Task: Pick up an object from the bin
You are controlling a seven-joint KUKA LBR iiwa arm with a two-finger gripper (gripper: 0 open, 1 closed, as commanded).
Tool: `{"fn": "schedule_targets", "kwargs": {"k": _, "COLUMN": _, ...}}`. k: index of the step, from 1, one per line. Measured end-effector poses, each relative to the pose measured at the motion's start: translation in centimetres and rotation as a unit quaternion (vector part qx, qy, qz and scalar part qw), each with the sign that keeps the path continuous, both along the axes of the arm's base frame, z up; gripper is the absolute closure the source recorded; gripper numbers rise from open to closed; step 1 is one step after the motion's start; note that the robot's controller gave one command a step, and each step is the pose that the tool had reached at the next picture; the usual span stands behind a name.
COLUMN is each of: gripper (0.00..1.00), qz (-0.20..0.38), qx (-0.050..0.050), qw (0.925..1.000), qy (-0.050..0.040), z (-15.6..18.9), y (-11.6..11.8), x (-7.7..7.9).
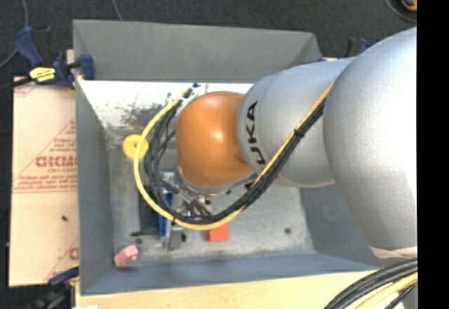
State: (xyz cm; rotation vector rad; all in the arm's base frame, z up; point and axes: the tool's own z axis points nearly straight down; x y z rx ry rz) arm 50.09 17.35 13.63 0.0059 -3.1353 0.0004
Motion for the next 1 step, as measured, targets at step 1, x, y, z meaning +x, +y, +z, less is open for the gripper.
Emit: {"fn": "schedule_targets", "kwargs": {"k": 1, "gripper": 0.00, "qz": -0.002, "qx": 0.001, "qw": 1.0000, "qy": -0.0039, "z": 0.44, "y": -0.07, "x": 0.22}}
